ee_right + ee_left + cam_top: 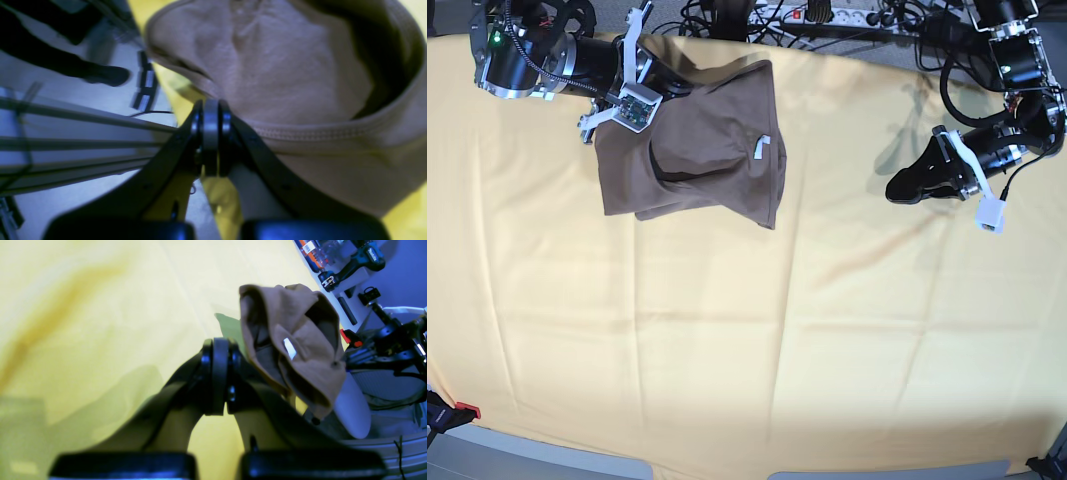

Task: Fold the T-shirt properly
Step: 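Grasp the bundle's sides with both grippers and push them together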

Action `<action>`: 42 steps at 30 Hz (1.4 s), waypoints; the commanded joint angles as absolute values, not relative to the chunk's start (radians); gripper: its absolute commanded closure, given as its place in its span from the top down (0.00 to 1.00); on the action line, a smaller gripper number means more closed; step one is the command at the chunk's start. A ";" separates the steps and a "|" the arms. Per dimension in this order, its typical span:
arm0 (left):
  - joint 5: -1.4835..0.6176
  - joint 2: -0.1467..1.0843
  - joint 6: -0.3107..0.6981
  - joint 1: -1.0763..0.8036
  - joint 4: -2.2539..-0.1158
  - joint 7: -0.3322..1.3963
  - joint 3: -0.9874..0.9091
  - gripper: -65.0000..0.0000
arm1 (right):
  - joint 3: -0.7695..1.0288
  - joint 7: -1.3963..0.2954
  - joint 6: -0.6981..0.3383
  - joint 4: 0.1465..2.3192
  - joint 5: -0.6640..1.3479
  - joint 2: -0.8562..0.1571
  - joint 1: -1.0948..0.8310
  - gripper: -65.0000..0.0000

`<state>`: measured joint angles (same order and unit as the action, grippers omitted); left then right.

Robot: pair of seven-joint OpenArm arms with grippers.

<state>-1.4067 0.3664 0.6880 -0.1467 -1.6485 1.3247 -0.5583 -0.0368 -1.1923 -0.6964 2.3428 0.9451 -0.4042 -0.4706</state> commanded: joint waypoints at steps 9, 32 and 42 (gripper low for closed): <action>-1.484 0.382 0.688 -0.135 -1.665 1.306 -0.565 0.00 | -0.033 -1.162 -0.698 2.356 0.988 -0.413 -0.465 0.03; -1.484 0.388 0.698 -0.136 -2.075 1.347 -0.390 0.00 | 0.062 -0.857 -0.698 2.346 0.698 -0.413 -0.247 0.00; -1.230 0.388 0.698 -0.138 -2.140 1.275 0.078 0.00 | 0.001 -0.861 -0.698 2.027 0.701 -0.413 -0.061 0.00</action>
<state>-1.2049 0.3836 0.6930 -0.1463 -2.1246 1.2980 0.0868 -0.0040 -0.8822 -0.6968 2.0109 0.6861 -0.4023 -0.0727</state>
